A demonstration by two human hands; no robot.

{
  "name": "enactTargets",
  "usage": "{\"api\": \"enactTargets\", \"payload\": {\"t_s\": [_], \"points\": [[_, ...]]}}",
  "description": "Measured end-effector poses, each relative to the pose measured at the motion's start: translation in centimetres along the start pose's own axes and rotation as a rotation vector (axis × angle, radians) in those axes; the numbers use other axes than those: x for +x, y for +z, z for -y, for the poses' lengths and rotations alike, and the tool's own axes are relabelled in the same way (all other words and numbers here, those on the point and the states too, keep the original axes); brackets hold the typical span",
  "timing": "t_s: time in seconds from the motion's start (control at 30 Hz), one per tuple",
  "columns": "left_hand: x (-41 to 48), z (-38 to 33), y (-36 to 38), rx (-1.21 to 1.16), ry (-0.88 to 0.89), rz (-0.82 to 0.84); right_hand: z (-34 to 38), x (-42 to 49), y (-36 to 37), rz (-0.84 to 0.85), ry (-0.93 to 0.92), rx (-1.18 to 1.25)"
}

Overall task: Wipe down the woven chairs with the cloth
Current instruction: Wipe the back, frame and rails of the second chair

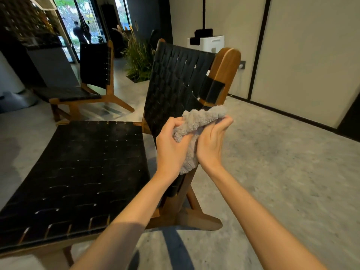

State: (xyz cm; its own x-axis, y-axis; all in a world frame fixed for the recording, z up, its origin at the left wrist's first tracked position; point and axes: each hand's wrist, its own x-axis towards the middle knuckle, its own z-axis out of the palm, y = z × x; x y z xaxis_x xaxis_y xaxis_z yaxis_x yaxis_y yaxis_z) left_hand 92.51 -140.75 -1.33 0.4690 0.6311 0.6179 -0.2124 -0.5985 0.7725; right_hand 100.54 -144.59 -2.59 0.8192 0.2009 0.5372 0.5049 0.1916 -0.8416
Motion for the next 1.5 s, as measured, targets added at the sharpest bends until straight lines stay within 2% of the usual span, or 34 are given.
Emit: {"api": "enactTargets", "payload": {"t_s": [0.13, 0.37, 0.57, 0.63, 0.7, 0.8, 0.9, 1.03, 1.13, 1.23, 1.33, 1.4, 1.5], "points": [[-3.7, 3.6, -1.8, 0.061, -0.057, 0.039, -4.2, -4.5, 0.5, 0.113, 0.004, -0.018], [-10.2, 10.3, -4.7, 0.241, -0.227, 0.054, -10.4, -12.3, 1.3, 0.287, 0.21, -0.02], [-14.8, 15.2, -6.8, 0.492, -0.535, 0.161, -14.5, -17.2, 1.2, 0.507, 0.485, -0.123], [-16.6, 16.2, -7.2, 0.614, -0.583, 0.214, -15.3, -18.7, 0.8, 0.574, 0.469, -0.123], [-17.9, 16.5, -7.4, 0.686, -0.554, 0.222, -15.3, -19.1, 0.3, 0.608, 0.393, -0.102], [-20.0, 16.0, -7.2, 0.606, -0.485, 0.173, -15.6, -18.4, -1.1, 0.658, 0.352, -0.12], [-22.5, 15.6, -6.7, 0.543, -0.502, 0.115, -16.3, -18.3, -3.3, 0.611, 0.309, -0.168], [-24.1, 16.9, -5.6, 0.536, -0.756, 0.007, -16.4, -19.1, -3.4, 0.55, 0.198, -0.261], [-23.5, 18.1, -4.8, 0.33, -0.94, -0.148, -16.6, -19.1, -2.1, 0.474, 0.198, -0.254], [-22.9, 18.9, -3.2, 0.143, -1.041, -0.188, -17.4, -19.8, -1.7, 0.545, 0.263, -0.196], [-22.8, 19.7, -1.1, 0.099, -1.021, -0.257, -18.6, -20.4, -1.9, 0.65, 0.201, -0.245], [-22.6, 20.2, 0.1, -0.02, -1.057, -0.338, -19.8, -20.2, -2.2, 0.685, 0.156, -0.256], [-22.7, 21.7, 1.5, 0.011, -1.073, -0.328, -22.1, -19.8, -3.5, 0.717, 0.119, -0.296]]}}
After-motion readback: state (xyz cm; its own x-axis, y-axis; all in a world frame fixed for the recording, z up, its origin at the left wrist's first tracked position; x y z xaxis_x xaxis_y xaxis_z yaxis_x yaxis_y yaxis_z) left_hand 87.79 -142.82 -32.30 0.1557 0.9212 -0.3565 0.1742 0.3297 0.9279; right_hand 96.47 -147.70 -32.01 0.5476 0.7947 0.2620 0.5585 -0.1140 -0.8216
